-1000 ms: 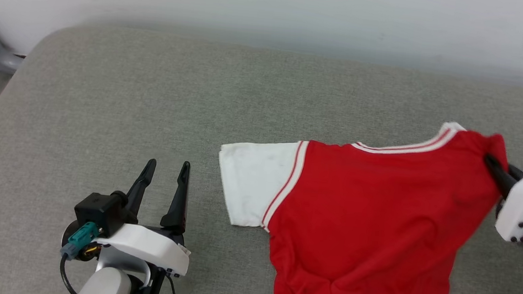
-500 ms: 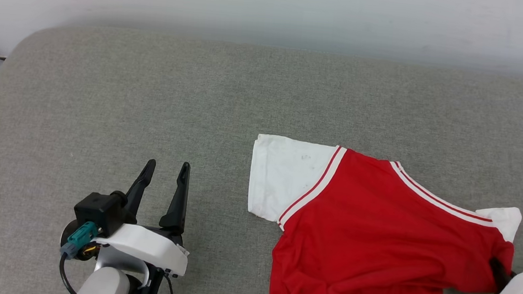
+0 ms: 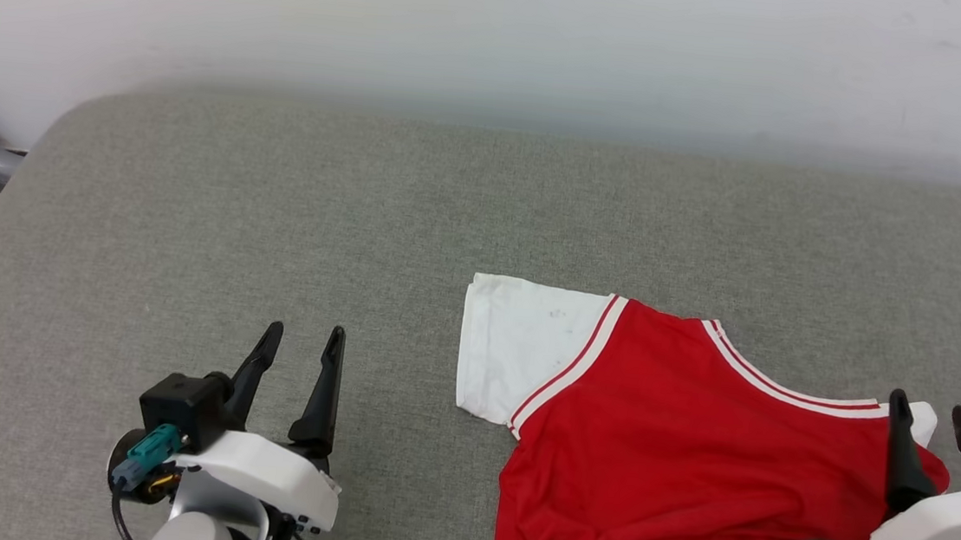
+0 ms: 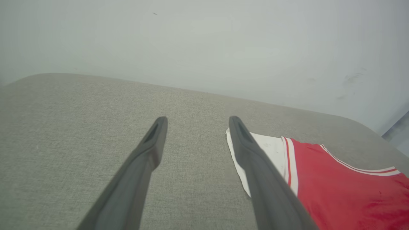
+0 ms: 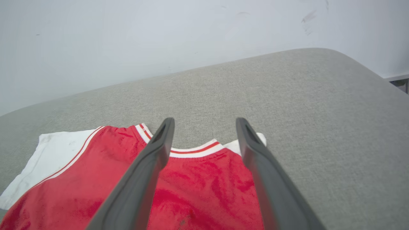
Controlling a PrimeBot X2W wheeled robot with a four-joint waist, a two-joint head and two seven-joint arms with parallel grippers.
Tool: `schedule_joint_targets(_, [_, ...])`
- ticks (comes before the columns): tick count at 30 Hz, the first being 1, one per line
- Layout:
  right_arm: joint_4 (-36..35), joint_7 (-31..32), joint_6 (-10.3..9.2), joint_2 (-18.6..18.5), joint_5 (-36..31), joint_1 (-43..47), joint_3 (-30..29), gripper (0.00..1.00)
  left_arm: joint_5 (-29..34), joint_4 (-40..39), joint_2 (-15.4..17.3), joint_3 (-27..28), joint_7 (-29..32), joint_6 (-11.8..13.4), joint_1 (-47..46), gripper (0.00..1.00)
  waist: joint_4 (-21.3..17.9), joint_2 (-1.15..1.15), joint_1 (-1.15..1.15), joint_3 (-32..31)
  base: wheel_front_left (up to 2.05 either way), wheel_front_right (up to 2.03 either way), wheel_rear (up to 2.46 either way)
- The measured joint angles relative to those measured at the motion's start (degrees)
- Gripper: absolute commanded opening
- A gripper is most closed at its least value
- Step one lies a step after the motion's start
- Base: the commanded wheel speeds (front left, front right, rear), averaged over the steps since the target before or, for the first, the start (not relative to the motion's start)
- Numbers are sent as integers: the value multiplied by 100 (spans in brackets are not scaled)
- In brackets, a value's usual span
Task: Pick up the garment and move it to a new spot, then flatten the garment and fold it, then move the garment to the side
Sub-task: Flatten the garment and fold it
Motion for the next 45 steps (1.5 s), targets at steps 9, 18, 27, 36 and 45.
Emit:
schedule_joint_targets(9, [-1204,-385,0,246,-422,655,464,100,-102,-119,226,15,567,63,83,100,-32,0,0,-185,0,0,0])
schedule_joint_targets(18, [-1834,-279,0,285,-313,805,760,100,-258,-113,323,-402,1961,-264,-1033,100,-239,0,0,169,0,0,0])
schedule_joint_targets(27, [-1949,-369,0,286,-178,469,910,100,-536,443,403,-643,3788,-398,-2396,100,-609,0,0,892,0,0,0])
schedule_joint_targets(36, [-1605,-625,0,287,51,147,1020,100,-337,1590,626,-1189,4982,-606,-3406,100,-1075,0,1,1716,0,0,0])
schedule_joint_targets(45, [-1352,-717,0,288,105,40,960,100,-143,1760,733,-1918,5483,-760,-3800,0,-1173,0,0,1859,0,0,0])
